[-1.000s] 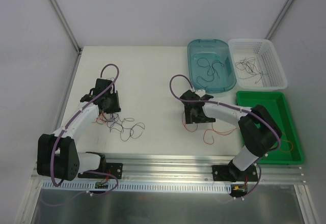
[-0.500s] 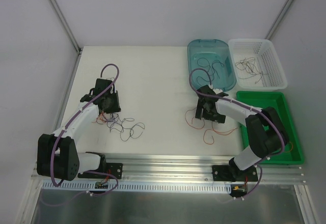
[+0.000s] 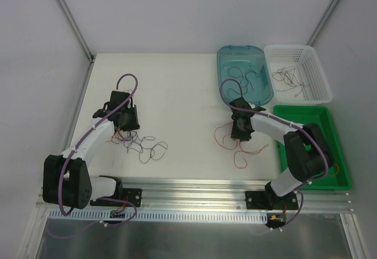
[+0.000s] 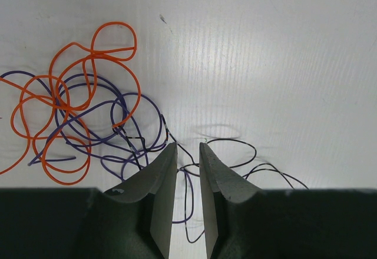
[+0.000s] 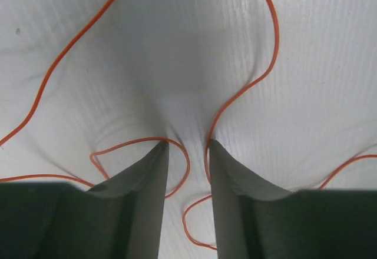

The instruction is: Untangle the cables

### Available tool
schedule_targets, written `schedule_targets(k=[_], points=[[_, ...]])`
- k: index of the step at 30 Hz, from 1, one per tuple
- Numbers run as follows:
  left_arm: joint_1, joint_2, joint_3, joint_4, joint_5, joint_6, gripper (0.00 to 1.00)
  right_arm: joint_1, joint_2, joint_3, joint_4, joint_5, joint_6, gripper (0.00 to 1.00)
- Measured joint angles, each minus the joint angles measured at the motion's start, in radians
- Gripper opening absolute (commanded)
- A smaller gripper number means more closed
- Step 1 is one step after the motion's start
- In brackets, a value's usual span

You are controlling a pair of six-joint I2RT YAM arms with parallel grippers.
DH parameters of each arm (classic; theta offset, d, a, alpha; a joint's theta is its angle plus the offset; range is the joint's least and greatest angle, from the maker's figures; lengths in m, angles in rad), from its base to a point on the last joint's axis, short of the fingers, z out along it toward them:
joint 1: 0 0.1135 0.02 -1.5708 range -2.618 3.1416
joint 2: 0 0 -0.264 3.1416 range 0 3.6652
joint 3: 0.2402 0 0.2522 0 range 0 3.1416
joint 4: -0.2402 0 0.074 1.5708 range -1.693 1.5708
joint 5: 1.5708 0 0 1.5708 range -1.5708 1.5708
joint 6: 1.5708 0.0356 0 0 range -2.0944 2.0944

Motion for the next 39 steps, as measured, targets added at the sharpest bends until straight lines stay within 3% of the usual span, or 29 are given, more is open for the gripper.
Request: schedule_targets(k=[1, 4, 5, 15, 22, 31, 39], points=[[0.000, 0.000, 0.000, 0.000, 0.000, 0.000, 0.22, -0.003, 0.002, 0.000, 0.000, -0.007, -0.004, 0.19], [0.000, 0.000, 0.000, 0.000, 0.000, 0.000, 0.22, -0.003, 0.012, 0.011, -0.008, -0.014, -0.017, 0.02], [0.000, -0.001, 0.000, 0.000, 0.000, 0.000, 0.22, 0.002, 0.018, 0.018, -0.013, -0.013, -0.021, 0.01], [0.000, -0.004, 0.000, 0.000, 0.000, 0.000, 0.22, 0.132, 0.066, 0.087, -0.046, 0.003, -0.048, 0.01], [0.000, -0.005, 0.000, 0.000, 0.000, 0.000, 0.22, 0.166, -0.154, 0.143, -0.127, 0.026, -0.082, 0.01], [0.000, -0.005, 0.000, 0.001, 0.000, 0.000, 0.22, 0.057, -0.486, 0.456, -0.306, 0.182, -0.204, 0.01], [0.000, -0.005, 0.000, 0.001, 0.000, 0.000, 0.22, -0.097, -0.639, 0.696, -0.387, 0.396, -0.365, 0.01]])
